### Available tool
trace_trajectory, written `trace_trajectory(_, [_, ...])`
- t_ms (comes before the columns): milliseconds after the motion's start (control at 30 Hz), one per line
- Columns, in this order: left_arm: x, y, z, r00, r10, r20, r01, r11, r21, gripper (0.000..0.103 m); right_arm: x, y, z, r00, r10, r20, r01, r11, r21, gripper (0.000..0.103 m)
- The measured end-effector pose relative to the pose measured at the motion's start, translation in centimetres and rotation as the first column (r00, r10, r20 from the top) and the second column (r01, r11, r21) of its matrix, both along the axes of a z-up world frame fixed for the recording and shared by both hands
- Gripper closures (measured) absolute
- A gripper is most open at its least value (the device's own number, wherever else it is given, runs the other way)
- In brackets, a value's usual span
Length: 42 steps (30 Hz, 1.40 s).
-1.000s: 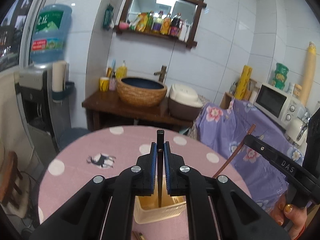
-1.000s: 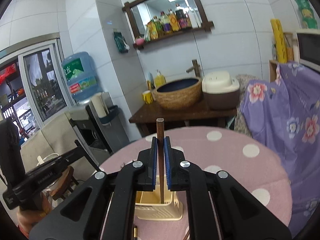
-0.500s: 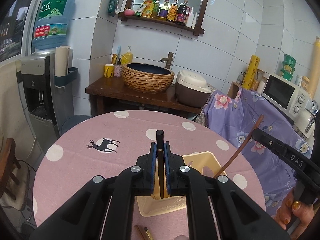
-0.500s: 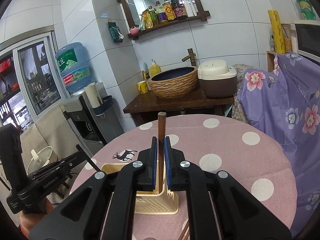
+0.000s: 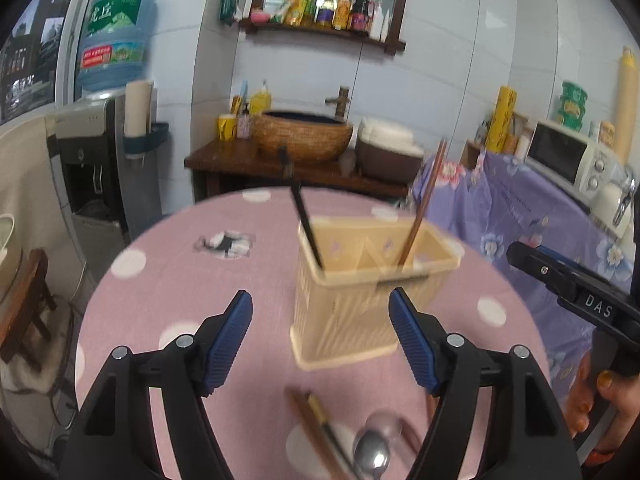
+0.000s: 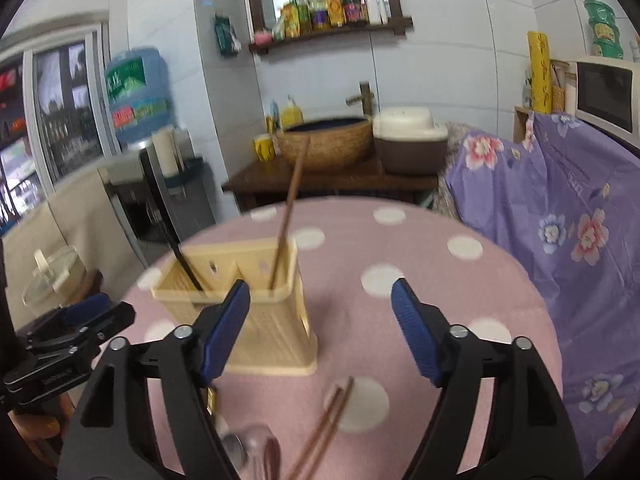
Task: Organize utensils
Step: 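Open both tools to release the chopsticks and withdraw toward the table, then close the left tool on a brown chopstick while the right tool grasps another brown chopstick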
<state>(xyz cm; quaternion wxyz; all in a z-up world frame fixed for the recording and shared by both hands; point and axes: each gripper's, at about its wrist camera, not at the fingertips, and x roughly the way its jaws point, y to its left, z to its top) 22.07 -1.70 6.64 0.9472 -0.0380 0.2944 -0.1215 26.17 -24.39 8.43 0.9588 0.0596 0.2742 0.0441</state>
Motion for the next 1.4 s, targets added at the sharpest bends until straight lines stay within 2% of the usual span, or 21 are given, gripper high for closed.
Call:
trace_trajectory(100, [-1.3, 0.0, -3.5, 0.997, 0.009, -0.079, -0.006, 0.999, 0.043, 0.035, -1.1, 0.2, -3.8, 0.995, -0.024, -0.101, 0.018, 0.998, -0.063, 0.029])
trace_trajectory(200, [-2.4, 0.1, -7.1, 0.984, 0.002, -0.178, 0.009, 0.998, 0.062, 0.048, -2.2, 0.3, -7.6, 0.98, -0.049, -0.191, 0.031, 0.995, -0.096, 0.029])
trace_trajectory(300, [-3.4, 0.2, -9.3, 0.968, -0.014, -0.25, 0.023, 0.999, 0.032, 0.055, -3.2, 0.1, -10.6, 0.961, -0.055, -0.272, 0.035, 0.996, -0.077, 0.029])
trace_trajectory(400, [-4.1, 0.1, -10.3, 0.962, -0.02, -0.273, 0.031, 0.999, 0.034, 0.06, -4.3, 0.1, -12.2, 0.95, -0.059, -0.307, 0.037, 0.996, -0.077, 0.029])
trace_trajectory(700, [-5.3, -1.1, -11.5, 0.952, -0.043, -0.303, 0.054, 0.998, 0.028, 0.063, -6.3, 1.6, -13.8, 0.934, -0.04, -0.355, 0.01, 0.996, -0.085, 0.029])
trace_trajectory(967, [-6.1, -2.1, -12.1, 0.955, -0.026, -0.295, 0.056, 0.994, 0.093, 0.066, -6.7, 2.3, -14.2, 0.929, -0.054, -0.367, 0.006, 0.991, -0.132, 0.029])
trace_trajectory(1267, [-6.0, -1.3, -12.0, 0.955, -0.016, -0.296, 0.055, 0.991, 0.126, 0.071, -6.6, 1.7, -14.1, 0.921, -0.085, -0.38, 0.01, 0.981, -0.196, 0.029])
trace_trajectory(1333, [-5.9, -0.9, -12.0, 0.954, -0.009, -0.301, 0.049, 0.991, 0.123, 0.071, -6.5, 0.5, -14.3, 0.915, -0.092, -0.393, 0.022, 0.984, -0.178, 0.029])
trace_trajectory(1400, [-5.7, -0.2, -12.0, 0.95, -0.004, -0.311, 0.035, 0.995, 0.097, 0.071, -6.5, -0.6, -14.2, 0.916, -0.081, -0.393, 0.036, 0.992, -0.12, 0.029])
